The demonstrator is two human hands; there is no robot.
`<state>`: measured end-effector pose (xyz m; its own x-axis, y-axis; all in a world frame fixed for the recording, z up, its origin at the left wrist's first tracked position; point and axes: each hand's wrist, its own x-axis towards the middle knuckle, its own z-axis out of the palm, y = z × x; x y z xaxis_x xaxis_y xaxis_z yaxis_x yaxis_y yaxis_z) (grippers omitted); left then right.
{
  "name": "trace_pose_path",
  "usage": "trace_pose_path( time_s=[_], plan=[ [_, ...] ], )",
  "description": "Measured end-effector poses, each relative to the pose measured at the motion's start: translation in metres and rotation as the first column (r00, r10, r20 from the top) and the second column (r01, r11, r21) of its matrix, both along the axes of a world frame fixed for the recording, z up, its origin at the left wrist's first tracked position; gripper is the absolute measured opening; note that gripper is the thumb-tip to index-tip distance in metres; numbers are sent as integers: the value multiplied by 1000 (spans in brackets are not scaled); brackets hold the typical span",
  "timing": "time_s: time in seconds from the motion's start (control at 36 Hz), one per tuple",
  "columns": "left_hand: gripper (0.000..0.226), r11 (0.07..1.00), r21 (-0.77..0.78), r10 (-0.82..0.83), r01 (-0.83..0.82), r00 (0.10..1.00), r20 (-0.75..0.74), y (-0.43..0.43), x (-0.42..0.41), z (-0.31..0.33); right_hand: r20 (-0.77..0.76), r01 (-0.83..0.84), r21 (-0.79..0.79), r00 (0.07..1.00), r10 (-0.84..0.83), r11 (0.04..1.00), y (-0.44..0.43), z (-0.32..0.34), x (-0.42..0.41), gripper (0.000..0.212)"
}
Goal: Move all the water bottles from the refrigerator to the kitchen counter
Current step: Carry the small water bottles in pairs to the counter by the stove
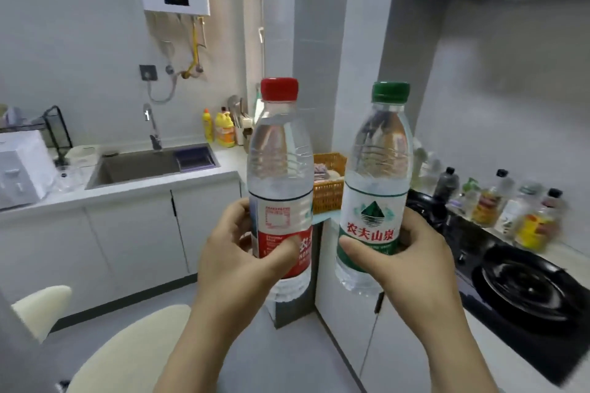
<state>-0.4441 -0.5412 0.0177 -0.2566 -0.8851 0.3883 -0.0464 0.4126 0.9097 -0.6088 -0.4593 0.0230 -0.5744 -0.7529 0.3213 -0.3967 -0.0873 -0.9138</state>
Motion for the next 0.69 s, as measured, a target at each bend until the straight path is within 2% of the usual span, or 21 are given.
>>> trace_pose_path(
  time_s=[0.17, 0.33, 0.53, 0.69],
  plan=[
    [45, 972, -21, -235, 234, 972, -21, -30, -60, 10, -3, 238, 5, 971, -238, 971, 1, 6, -39, 41],
    [46, 898, -53, -438, 438, 899, 16, -45, -114, 13, -11, 440, 13, 898, -440, 898, 10, 6, -65, 37],
    [41, 792, 25, -610, 610, 792, 17, -32, -175, -2, -16, 640, 59, 768, -641, 766, 46, -5, -96, 37],
    [41, 702, 31, -713, 712, 701, 22, 4, -229, -4, 0, 745, 62, 665, -747, 664, 89, -12, -129, 41]
  ],
)
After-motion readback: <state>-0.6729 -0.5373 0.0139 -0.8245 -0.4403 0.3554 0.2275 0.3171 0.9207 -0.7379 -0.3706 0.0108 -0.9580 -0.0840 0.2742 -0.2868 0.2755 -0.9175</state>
